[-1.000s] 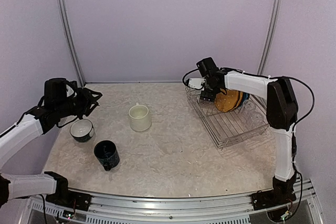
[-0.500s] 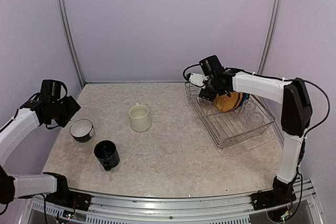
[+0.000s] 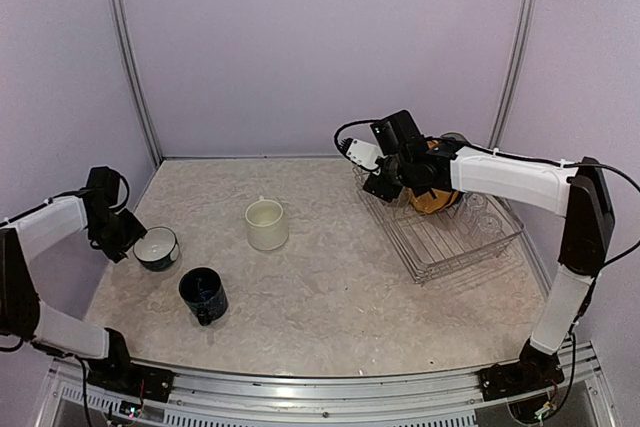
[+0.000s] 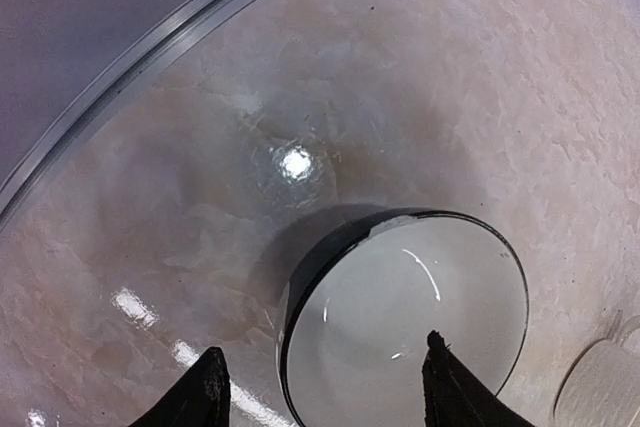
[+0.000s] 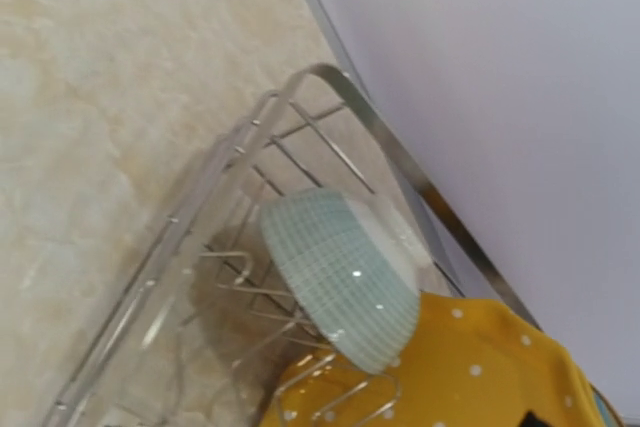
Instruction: Load the mixed dishes into the dish rack
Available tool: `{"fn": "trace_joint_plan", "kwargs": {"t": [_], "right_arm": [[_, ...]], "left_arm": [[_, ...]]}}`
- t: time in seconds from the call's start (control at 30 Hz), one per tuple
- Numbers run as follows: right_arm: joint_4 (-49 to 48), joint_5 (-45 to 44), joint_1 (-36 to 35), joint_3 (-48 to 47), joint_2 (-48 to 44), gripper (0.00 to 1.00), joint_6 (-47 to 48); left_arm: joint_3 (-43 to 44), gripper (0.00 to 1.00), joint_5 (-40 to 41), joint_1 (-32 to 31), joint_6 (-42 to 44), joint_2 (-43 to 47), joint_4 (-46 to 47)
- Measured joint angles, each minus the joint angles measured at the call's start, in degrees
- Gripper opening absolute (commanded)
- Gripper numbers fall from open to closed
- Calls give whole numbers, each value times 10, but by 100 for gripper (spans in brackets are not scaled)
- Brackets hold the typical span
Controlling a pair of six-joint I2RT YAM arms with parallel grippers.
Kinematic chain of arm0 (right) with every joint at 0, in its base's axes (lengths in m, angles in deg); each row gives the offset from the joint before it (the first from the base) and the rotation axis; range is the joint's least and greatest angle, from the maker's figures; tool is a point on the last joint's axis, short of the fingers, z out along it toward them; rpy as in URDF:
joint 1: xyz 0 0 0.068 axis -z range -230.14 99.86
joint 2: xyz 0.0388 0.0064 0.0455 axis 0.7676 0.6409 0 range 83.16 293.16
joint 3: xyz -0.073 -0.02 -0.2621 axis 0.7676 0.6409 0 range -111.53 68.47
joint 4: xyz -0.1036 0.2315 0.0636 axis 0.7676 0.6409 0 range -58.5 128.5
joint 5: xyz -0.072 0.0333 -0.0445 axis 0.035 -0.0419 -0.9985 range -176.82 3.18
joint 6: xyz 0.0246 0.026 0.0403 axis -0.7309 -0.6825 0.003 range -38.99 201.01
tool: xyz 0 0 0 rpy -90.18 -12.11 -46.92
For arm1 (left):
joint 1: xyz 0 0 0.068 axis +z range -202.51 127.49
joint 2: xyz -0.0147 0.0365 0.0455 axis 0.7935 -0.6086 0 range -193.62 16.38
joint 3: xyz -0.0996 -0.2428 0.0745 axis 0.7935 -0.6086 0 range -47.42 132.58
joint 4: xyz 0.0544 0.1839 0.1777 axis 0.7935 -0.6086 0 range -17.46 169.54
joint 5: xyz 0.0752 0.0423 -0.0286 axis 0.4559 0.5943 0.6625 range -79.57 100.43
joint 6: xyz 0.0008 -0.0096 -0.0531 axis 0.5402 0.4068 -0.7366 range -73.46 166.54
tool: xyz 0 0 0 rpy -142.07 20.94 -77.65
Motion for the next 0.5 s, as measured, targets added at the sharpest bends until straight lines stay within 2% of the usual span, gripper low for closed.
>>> {"fn": "trace_joint_plan", "kwargs": {"t": [0.33, 0.5], "right_arm": [[1, 2, -22, 14, -1, 83, -16], [5, 2, -29, 14, -1, 83, -26]], "left_arm": [[-37, 25, -68, 11, 3, -75, 36], [-39, 2, -100, 13, 7, -77, 44]]}}
